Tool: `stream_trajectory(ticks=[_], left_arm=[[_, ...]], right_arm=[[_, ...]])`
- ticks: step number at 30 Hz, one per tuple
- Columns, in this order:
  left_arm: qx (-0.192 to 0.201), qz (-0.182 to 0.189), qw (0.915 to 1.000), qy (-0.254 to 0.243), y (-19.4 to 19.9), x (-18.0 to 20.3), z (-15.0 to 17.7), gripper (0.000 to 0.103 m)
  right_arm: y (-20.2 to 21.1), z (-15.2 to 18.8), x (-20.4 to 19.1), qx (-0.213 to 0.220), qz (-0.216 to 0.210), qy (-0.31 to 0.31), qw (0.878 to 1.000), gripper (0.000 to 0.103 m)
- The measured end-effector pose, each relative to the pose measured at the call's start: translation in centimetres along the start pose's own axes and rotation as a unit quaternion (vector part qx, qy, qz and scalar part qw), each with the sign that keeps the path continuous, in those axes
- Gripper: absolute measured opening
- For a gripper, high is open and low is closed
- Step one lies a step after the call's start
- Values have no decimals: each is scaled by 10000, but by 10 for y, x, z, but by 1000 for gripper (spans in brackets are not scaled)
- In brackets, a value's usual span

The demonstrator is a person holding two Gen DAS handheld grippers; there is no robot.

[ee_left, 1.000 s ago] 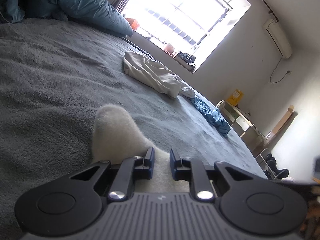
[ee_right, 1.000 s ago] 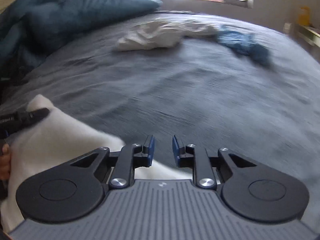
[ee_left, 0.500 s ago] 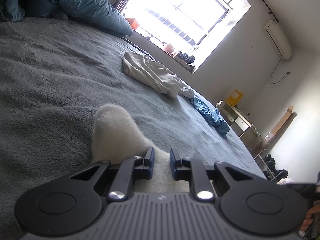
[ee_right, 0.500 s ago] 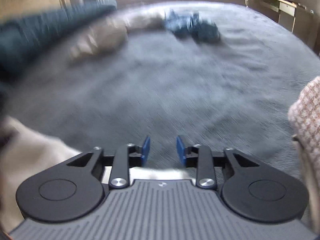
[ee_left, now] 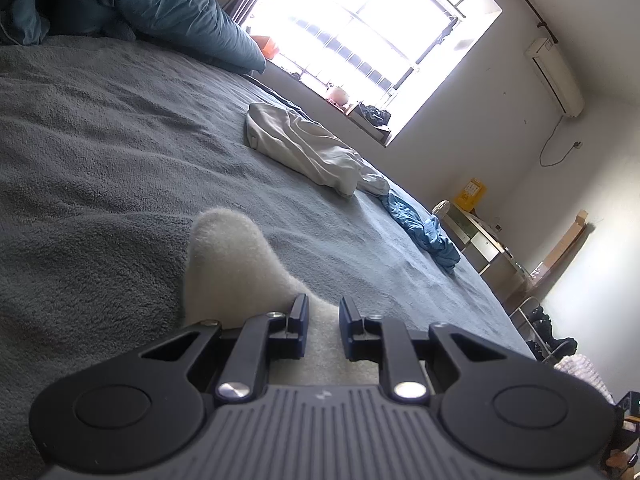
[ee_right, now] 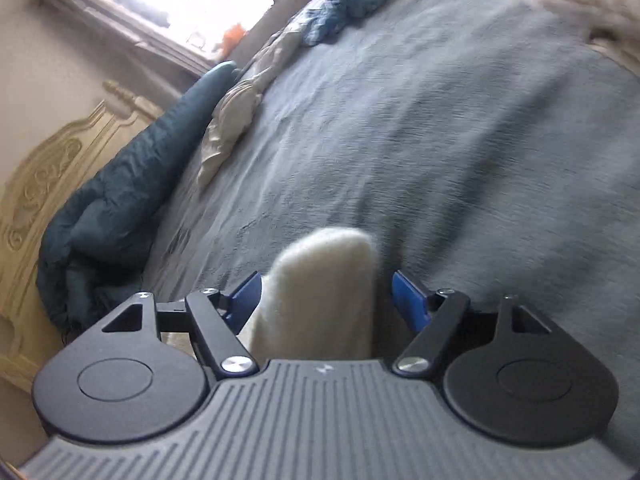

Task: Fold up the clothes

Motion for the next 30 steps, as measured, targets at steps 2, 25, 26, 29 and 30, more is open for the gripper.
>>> stream_trajectory(ticks=[2,25,26,29,30], left_arm=[[1,-11,10000,-5,-1,0,0,18],[-21,-170,9997,-200,-2,10,2,18],[-20,-163,9997,-190,-1,10,2,18],[-11,-133,9998,-150,-1,8,2,18],[-7,-123,9998,-136,-1,8,2,18]], right_arm=[[-8,6,-12,-126,-99,121,9998,61],[26,42,2,1220,141,-123,9924,36],[31,39,-2,1259,179,-173,9917,38],[55,31,-24,1679,869,389,9812,41],[59,26,-34,1805,992,591,9768,42]])
Point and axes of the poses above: each gripper's, at about its wrist camera, not at the fingertips, and y roughly against the way its jaws point, x to its right, z to its underside, the point moved 2 cm from there along -y, roughly the way its jaws point, and after that the axes turned 7 degrees about -z, right-handed, at the moved point
